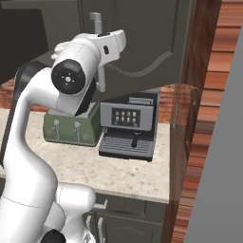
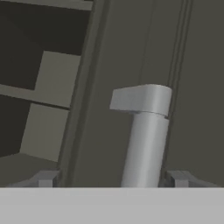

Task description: The dining table condiment station is running low on shaker. Refill the condiment station by opening the cabinet and taking the shaker from the cabinet and placing it on the dining table.

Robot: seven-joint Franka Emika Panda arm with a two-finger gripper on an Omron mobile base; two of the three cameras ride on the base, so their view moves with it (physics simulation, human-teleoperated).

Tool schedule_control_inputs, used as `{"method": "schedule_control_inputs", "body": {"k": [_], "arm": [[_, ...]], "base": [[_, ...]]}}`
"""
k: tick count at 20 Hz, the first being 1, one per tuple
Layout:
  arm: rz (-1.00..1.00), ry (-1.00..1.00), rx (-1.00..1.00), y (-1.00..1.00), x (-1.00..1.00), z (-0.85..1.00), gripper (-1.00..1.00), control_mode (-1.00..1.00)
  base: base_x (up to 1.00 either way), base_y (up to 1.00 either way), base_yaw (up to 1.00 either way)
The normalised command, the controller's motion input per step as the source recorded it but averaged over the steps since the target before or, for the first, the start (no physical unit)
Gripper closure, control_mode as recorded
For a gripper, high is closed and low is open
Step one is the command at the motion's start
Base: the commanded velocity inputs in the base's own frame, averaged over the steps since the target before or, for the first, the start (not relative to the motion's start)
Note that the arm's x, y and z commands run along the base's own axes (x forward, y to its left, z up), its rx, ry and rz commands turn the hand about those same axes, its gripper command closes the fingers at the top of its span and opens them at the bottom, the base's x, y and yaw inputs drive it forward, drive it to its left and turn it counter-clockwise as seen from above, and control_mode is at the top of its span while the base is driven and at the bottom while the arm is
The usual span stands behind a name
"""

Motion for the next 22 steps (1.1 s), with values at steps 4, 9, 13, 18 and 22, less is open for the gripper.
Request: {"method": "schedule_control_inputs", "body": {"k": [4, 9, 13, 18, 22], "arm": [[-0.01, -0.03, -0.05, -0.12, -0.01, 0.00, -1.00, -1.00], [0.00, -0.13, -0.02, -0.12, -0.48, 0.01, -1.00, -1.00], [-0.08, -0.16, -0.07, 0.11, -0.81, 0.06, -1.00, -1.00], [-0.19, -0.12, -0.17, 0.82, -0.66, 0.16, -1.00, -1.00], [-0.22, 0.00, -0.16, 0.94, -0.38, 0.06, -1.00, -1.00]], "base": [[0.00, 0.00, 0.00], [0.00, 0.00, 0.00], [0.00, 0.00, 0.00], [0.00, 0.00, 0.00], [0.00, 0.00, 0.00]]}}
